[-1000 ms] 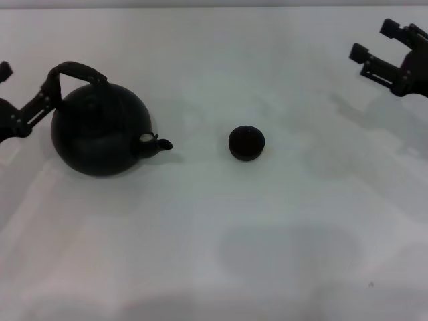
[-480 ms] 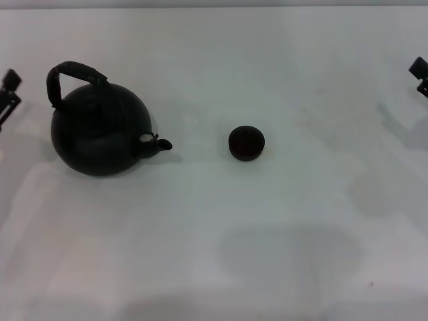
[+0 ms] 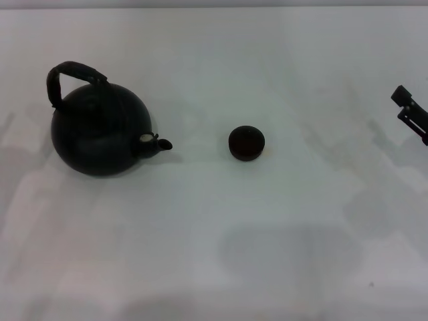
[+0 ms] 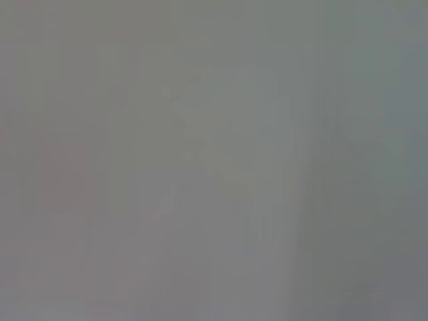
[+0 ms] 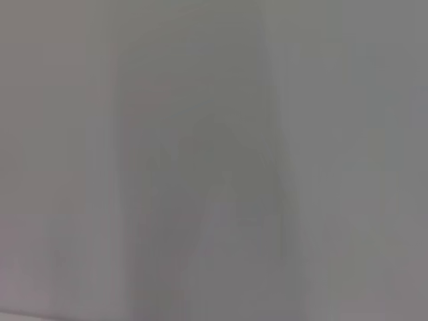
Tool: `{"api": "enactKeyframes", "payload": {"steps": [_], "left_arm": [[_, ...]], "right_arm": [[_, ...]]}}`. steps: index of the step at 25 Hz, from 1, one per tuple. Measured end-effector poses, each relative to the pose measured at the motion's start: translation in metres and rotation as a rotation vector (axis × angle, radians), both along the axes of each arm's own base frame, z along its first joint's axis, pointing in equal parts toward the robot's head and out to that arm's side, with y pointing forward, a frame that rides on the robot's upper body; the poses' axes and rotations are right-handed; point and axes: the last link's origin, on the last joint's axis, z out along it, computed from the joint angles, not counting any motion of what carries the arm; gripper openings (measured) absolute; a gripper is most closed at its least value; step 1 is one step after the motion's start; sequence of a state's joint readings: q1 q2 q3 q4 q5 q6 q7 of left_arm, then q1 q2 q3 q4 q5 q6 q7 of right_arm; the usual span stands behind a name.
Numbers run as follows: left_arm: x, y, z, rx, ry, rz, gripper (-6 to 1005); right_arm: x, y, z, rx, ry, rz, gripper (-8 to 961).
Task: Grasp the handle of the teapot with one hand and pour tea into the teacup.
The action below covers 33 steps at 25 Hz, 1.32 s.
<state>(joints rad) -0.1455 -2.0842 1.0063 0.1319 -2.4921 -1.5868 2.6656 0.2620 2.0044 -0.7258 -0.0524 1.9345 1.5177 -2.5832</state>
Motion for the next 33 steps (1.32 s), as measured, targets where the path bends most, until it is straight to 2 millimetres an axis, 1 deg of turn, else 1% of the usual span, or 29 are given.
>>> {"api": "enactKeyframes", "payload": {"steps": [5, 9, 14, 17, 20, 24, 33], "left_arm": [[-0.003, -0.005, -0.009, -0.008, 0.033, 0.028, 847], [-0.003, -0.012, -0.01, -0.009, 0.037, 0.027, 847], [-0.009, -0.019, -0.012, -0.003, 0.053, 0.067, 847], [-0.013, -0.027, -0.011, 0.016, 0.094, 0.083, 847], [-0.017, -0.035, -0.006, 0.049, 0.1, 0.105, 847], [-0.019, -0.035, -0.004, 0.058, 0.098, 0.124, 847], [-0.016, -0.029, -0.005, 0.057, 0.095, 0.11, 847]], "right_arm": [[0.001, -0.004, -0.006, 0.008, -0.03, -0.007, 834], [0.003, -0.01, -0.012, 0.012, -0.036, -0.027, 834], [0.003, -0.012, -0.015, 0.006, -0.03, -0.033, 834], [0.004, -0.016, -0.019, 0.008, -0.037, -0.046, 833], [0.004, -0.017, -0.019, 0.016, -0.046, -0.05, 832], [0.005, -0.015, -0.018, 0.022, -0.052, -0.053, 834], [0.005, -0.008, -0.018, 0.019, -0.071, -0.057, 829]]}}
